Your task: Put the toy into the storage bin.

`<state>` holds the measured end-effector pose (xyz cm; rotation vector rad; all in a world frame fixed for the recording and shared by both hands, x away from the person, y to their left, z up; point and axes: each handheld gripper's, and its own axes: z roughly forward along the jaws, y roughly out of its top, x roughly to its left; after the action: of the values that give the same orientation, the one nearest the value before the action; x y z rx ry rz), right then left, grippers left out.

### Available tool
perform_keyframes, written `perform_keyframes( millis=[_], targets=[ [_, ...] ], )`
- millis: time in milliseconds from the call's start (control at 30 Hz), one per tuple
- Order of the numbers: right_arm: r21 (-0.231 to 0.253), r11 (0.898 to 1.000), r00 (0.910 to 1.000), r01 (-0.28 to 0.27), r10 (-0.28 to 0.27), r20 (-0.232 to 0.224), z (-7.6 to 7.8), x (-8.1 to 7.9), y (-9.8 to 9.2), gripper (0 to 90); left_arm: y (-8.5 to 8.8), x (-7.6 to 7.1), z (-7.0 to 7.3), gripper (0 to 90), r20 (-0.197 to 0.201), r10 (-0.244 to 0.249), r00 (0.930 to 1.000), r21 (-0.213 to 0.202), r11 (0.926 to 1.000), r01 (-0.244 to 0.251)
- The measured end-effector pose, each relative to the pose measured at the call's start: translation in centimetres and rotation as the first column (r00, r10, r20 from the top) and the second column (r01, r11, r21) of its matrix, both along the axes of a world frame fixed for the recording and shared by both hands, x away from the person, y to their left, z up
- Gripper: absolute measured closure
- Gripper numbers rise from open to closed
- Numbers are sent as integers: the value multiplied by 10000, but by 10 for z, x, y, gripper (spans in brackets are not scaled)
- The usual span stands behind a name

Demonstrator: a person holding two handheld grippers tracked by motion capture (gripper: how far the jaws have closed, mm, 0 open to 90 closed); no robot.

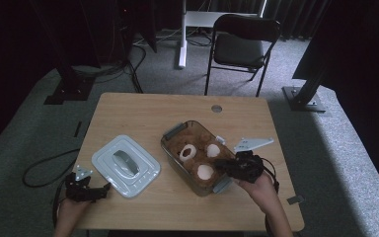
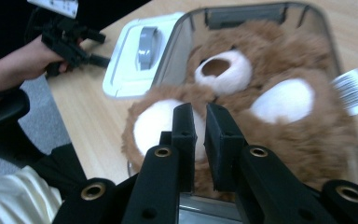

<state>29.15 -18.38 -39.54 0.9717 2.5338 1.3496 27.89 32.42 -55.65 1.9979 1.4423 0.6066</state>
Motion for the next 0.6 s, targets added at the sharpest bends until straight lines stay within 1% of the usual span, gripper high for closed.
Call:
perform_keyframes(
  millis=[67,167,267,333,400,467,500,567,600],
  targets=[
    [-217,9997,9998,-125,122,-159,-6,0,5,820,0,0,0,5,4,1,10000,-1,10000,-1],
    [-400,9986,9987,-335,319,-403,-15,2,12,820,0,0,0,5,19,18,10000,-19,10000,-18],
    [-308,9989,9982,-362,347,-489,-18,3,14,831,0,0,0,5,20,22,10000,-28,10000,-22],
    [-456,9979,9976,-453,428,-540,-20,4,17,838,0,0,0,5,4,13,10000,-15,10000,-13],
    [-836,9946,9965,-606,555,-628,-24,7,24,857,0,0,0,5,7,20,10000,-23,10000,-20],
    [-1174,9914,9962,-579,498,-709,-30,11,30,876,0,0,0,5,8,14,10000,-14,10000,-14],
    [-1454,9874,9956,-630,522,-774,-34,15,33,887,0,0,0,5,9,15,10000,-15,10000,-15],
    [-1815,9803,9922,-777,583,-1100,-41,21,40,893,0,0,0,5,12,20,10000,-18,10000,-20],
    [-2024,9751,9901,-901,656,-1244,-45,24,45,894,0,0,0,5,32,43,10000,-45,10000,-43]
  ],
)
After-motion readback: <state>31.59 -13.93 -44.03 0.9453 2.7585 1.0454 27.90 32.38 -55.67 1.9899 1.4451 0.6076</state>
